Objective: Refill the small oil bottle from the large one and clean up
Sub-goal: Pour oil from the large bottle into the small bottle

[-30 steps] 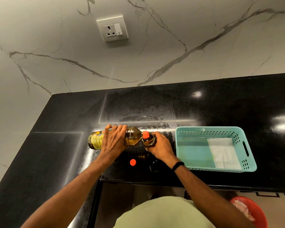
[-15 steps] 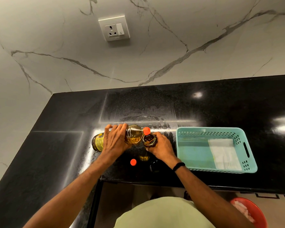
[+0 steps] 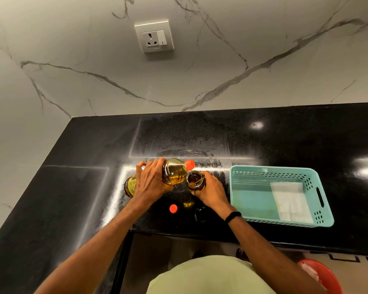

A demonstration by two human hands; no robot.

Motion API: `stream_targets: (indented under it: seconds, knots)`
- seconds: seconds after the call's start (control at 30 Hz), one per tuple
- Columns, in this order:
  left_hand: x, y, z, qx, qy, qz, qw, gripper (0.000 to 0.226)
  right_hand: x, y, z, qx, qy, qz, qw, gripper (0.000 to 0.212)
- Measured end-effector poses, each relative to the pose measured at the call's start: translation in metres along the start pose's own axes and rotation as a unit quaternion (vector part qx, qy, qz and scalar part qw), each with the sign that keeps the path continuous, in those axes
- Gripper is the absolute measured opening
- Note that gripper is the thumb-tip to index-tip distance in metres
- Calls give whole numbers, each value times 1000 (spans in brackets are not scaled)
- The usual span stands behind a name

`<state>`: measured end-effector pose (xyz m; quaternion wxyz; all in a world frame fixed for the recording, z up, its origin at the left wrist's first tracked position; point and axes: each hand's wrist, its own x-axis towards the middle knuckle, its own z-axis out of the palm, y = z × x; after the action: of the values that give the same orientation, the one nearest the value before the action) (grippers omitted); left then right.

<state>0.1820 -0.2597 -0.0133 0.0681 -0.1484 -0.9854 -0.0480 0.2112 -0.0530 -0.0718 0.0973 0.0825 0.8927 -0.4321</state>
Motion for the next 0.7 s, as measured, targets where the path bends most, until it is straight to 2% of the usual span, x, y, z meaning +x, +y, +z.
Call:
stream_targets:
  seconds: [0.53, 0.7]
  knots:
    - [-2, -2, 4, -74, 15, -16, 997, 76, -17, -9, -17, -15, 4, 10, 1000, 62]
    - [-4, -2, -2, -133, 48, -51, 989, 74, -39, -20, -29, -1, 75, -5, 997, 39]
